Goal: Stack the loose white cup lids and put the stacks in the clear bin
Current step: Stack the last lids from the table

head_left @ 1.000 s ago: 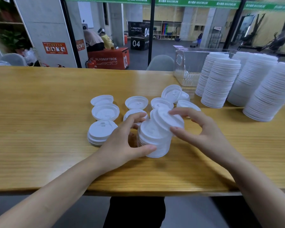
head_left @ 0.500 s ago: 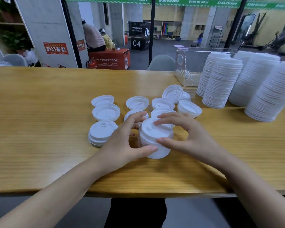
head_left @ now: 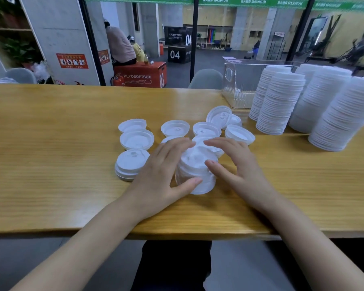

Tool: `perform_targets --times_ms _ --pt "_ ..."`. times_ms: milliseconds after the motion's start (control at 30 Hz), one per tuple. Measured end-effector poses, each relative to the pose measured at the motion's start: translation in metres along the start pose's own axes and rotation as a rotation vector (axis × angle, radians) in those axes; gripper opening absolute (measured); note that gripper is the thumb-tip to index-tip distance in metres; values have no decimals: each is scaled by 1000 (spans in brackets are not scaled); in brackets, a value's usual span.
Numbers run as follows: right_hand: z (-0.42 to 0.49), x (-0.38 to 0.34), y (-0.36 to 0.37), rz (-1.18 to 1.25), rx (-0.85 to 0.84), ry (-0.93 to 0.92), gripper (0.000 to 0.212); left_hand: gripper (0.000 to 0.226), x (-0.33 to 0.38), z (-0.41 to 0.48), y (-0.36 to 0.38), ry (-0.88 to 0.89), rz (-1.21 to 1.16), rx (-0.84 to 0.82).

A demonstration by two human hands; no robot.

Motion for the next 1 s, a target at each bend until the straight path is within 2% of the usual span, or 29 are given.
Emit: perform_targets --times_ms 133,233,367,467,567,700,833,933,1000 --pt "-4 -2 1 -73 34 -4 50 51 7 -5 1 138 214 71" --pt "-9 -2 0 -62 33 19 52 44 7 -10 -4 103 196 152" --pt "-15 -3 2 -25 -8 18 55 45 8 -11 -4 100 175 127" --pt "-16 -1 3 25 -25 -5 48 48 8 -11 -3 120 179 101" --pt "-6 10 -4 69 30 29 38 49 9 -12 -3 131 187 104" --pt "20 53 -22 -236 139 203 39 49 10 -12 -3 133 178 116" --pt "32 72 -23 -513 -21 328 46 49 9 -13 -2 130 167 112" --pt "36 74 -18 -647 -96 315 38 48 9 -13 -2 137 157 112" --pt "37 71 -17 -682 -75 284 29 48 8 -12 -3 143 154 111"
Point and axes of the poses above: each hand's wrist, its own z-axis towards the middle knuckle, its own y-axis out of the palm, x = y × z, the point moved 2 cm from there along z, towards the middle knuckle, and after that the axes turned 14 degrees about -z, right-handed, at the moved point
